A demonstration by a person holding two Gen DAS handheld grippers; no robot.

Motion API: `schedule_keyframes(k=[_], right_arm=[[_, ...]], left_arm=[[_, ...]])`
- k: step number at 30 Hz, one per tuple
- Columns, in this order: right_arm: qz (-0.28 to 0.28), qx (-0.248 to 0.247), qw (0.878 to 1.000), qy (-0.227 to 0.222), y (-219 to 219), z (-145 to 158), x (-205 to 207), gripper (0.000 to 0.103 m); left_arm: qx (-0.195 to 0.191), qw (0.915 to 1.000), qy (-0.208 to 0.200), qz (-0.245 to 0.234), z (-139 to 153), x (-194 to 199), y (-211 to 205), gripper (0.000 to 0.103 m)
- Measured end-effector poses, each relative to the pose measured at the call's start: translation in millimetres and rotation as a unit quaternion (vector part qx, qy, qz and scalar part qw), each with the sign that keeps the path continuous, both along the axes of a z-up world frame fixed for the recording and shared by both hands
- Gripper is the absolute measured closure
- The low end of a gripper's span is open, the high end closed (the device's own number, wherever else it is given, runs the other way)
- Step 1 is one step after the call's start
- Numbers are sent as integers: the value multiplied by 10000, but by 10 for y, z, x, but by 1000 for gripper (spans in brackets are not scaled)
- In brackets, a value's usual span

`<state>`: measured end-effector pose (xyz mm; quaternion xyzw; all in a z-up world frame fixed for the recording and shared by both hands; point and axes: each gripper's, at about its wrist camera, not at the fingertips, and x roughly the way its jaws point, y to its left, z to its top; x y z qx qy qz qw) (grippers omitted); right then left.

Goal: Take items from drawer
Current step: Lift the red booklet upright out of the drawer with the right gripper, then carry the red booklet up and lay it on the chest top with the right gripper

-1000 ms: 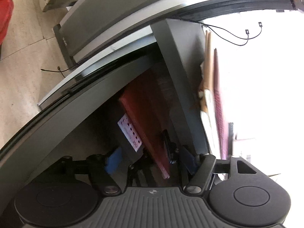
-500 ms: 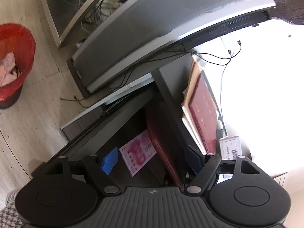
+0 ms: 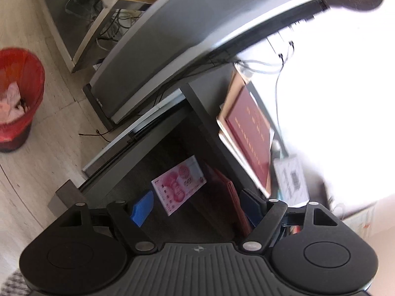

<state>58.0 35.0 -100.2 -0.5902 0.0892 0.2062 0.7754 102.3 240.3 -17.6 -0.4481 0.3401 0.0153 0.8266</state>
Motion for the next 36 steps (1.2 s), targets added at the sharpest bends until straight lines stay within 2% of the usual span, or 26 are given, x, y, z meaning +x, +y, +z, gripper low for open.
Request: schedule_keyframes(k=[10,13,19,24,29,31,36], right_arm=[[216,-211,9975,-640,-127,170,-684,86],[223,-236,9957,-865,-177,197,-924,84],[346,-390,9900,-1309,-237,251,-1137,83],[524,-519,9817,-1757,-181,511,-1331,83],[686,-570,9730,-2130,-10,613,-1149,83],[737,-568,9700,-2244,-34,650,-967,82],[777,-501,9659,-2420,285,607,-497,81]], left_arm=[[898,9952,-221,-320,400,-366,-364,26],[1110,9929,-316,-283,506,-531,-403,26],[1454,9882,-462,-152,675,-827,-399,25],[1699,9831,-676,-10,844,-991,-366,22],[2138,9740,-752,18,969,-976,-403,22],[2230,9720,-746,-2,986,-929,-405,22],[2357,9696,-661,30,950,-740,-360,22]])
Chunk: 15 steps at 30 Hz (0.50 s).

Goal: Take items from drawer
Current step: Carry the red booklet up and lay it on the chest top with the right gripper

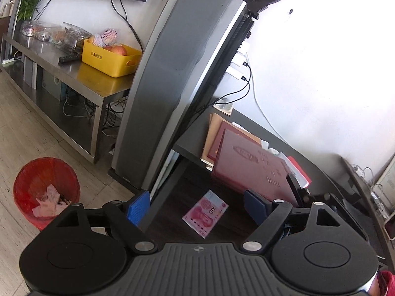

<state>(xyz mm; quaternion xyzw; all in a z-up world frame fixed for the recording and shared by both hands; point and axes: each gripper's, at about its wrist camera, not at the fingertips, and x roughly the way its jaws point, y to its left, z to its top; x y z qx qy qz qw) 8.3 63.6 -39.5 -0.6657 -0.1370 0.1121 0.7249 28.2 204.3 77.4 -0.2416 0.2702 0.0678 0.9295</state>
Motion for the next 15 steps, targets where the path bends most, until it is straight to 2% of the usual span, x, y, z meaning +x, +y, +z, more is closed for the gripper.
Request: schedule_keyframes(k=[5,11,15], right_arm=[[-30,64,9998,175,113,9,259,81],[-105,52,9992,376,145,-127,573,81],[-214,276,9979,551,225,-104,923,81]], left_arm=[[-54,9999,141,23,-98,228,58,22],[-84,9995,304,-13,-202,508,77,22],[-59,9992,406,-27,-256,635,69,22]])
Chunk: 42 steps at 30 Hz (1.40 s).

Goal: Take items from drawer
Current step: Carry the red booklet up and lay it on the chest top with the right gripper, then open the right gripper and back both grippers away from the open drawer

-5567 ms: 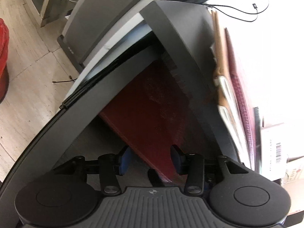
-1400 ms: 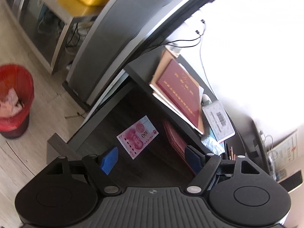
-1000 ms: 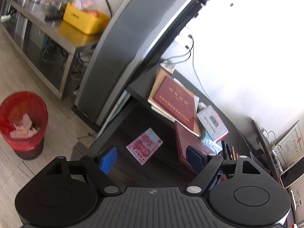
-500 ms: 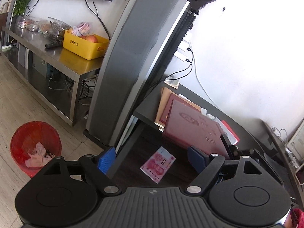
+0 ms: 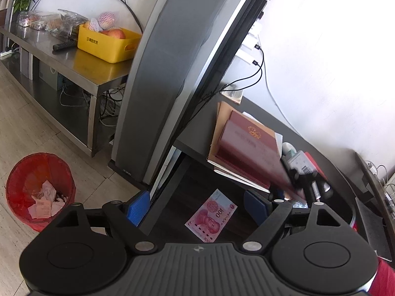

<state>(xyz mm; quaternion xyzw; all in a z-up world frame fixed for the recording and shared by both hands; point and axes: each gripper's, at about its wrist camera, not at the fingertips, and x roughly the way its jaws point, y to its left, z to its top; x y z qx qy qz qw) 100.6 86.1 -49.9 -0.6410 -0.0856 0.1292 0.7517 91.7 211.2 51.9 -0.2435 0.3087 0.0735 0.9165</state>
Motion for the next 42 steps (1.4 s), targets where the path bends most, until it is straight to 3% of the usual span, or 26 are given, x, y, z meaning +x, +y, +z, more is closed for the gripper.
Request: schedule_keyframes(k=[7,11,13,15,17,20,26,28,32,36,42], right_arm=[[-293,227,9989,286,82,19,642,84],[-492,279,9962,667,95,-43,947,84],[-551,334,9939,892,69,-21,986,74],[-465,362,9914,1167,26,67,963,37],[-420,371,9880,1441,-10,158,945,23],[-470,440,9811,1826,-49,298,929,20],[-576,1217,9667,2174,-243,454,613,16],[-705,1642,9576,2259,-355,508,492,16],[-904,2607,9290,2465,-731,687,178,16],[-1099,3521,8980,2398,-1126,883,-239,13],[-1364,4791,8364,2286,-1783,1011,-1023,6]], left_arm=[[-65,9998,208,25,-138,152,15,22],[-77,9994,337,-6,-201,199,4,22],[-97,9992,377,-34,-212,215,6,22],[-120,9992,383,-44,-208,205,2,21],[-163,9991,387,-35,-210,200,4,21],[-186,9991,380,-48,-187,157,-15,21],[73,9995,281,-131,-109,20,-150,18],[156,9993,283,-181,-102,-40,-211,17],[458,9985,199,-239,-111,-194,-360,17],[566,9974,189,-409,-160,-335,-519,16],[1020,9905,295,-872,-335,-565,-869,16]])
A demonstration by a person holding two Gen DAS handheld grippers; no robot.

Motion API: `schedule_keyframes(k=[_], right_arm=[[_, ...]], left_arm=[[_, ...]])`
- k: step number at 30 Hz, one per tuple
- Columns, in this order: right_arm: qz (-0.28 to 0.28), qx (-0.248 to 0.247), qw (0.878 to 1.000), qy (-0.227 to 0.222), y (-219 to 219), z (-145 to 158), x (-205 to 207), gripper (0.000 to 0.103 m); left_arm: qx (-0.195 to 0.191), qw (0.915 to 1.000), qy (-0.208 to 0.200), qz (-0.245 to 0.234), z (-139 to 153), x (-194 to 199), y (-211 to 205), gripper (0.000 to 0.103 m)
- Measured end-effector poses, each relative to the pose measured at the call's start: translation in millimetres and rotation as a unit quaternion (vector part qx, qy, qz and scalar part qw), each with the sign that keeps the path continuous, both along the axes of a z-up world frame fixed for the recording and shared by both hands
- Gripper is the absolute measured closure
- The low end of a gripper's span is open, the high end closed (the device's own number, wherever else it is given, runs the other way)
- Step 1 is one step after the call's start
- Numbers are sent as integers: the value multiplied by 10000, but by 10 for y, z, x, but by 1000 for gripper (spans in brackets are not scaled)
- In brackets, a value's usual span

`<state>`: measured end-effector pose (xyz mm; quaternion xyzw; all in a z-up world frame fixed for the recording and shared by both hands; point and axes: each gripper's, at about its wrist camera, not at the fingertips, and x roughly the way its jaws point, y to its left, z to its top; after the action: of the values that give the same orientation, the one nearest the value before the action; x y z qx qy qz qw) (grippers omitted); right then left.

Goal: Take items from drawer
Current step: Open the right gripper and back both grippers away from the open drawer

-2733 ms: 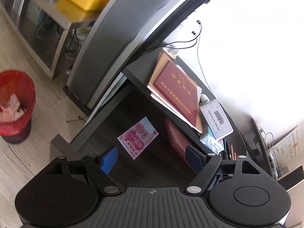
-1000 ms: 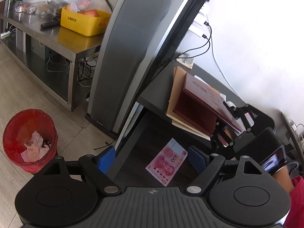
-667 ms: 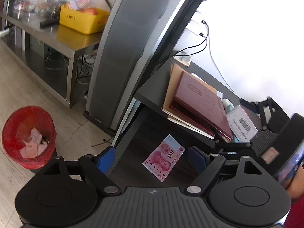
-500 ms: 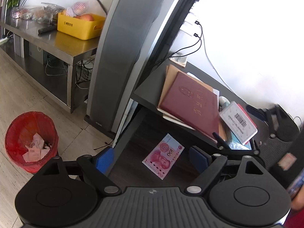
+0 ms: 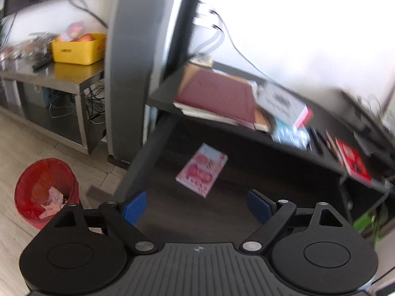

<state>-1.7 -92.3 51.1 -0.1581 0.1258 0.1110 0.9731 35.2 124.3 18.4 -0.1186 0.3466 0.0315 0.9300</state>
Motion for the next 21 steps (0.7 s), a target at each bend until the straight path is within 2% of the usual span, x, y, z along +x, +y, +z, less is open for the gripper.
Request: schedule_keyframes(k=[3,7,13,17,21], right_arm=[[-328,603,9972,299,-378,-33,-324,3],[-765,1003,9883,859,-791,-175,-469,3],[-1061,1540,9713,1467,-1096,-448,-482,2],[-1159,1443,9601,2095,-1081,-691,-321,4],[-1299,1144,9509,2565,-1072,-994,-178,15]], left_arm=[[273,9994,153,-174,-149,-110,-169,16],[570,9969,381,-394,-338,-208,-353,16],[620,9955,571,-422,-472,-252,-493,15],[670,9949,657,-363,-572,-207,-534,14],[674,9945,778,-190,-708,-108,-516,15]])
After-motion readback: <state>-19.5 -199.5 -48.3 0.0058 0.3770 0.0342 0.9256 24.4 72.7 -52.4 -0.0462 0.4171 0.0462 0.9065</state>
